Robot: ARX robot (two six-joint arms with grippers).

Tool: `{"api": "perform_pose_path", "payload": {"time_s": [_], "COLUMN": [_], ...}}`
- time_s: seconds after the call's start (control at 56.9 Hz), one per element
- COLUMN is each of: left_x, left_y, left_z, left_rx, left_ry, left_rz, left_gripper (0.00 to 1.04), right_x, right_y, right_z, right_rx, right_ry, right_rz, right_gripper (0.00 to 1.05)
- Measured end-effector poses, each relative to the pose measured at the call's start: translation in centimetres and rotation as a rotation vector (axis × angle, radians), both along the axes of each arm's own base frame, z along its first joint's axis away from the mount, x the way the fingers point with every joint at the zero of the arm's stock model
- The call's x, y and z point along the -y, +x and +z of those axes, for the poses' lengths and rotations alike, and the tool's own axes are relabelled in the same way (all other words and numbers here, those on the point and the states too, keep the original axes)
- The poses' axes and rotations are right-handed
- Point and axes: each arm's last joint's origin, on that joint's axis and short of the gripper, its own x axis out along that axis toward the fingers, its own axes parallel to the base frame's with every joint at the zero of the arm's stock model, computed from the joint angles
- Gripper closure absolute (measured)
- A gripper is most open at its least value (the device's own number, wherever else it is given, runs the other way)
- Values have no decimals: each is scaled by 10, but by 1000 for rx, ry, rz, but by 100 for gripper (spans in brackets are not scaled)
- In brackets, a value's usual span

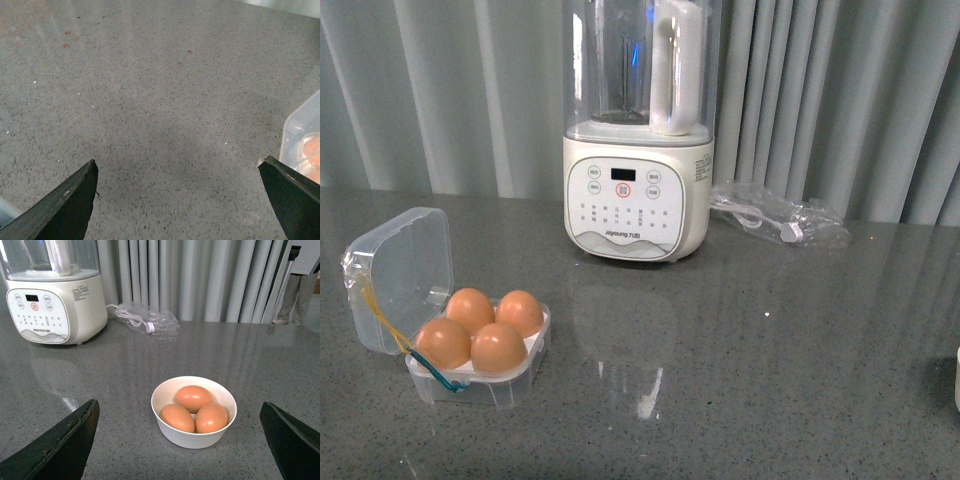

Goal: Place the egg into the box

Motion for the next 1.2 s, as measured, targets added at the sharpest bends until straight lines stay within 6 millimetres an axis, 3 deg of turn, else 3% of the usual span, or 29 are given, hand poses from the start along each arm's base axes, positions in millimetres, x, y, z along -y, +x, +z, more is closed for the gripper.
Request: {"api": "perform_pose_path", "payload": {"time_s": [0.246,0.615,0.791,1.195], "left_x": [-14,-15,-5,49], "left_y": [45,76,82,86], "left_z": [1,-16,-26,-27], "left_rx": [-46,-105,-118,-86], "left_ry": [58,43,14,6], "left_rz": [50,53,49,-71], "left_gripper": [7,7,7,7], "right_x": [0,0,0,0], "right_y": [0,0,0,0], "right_z": [0,0,0,0], "right_rx": [0,0,0,0], "right_ry": [0,0,0,0], "right_rz": [0,0,0,0], "right_gripper": [7,7,7,7]}}
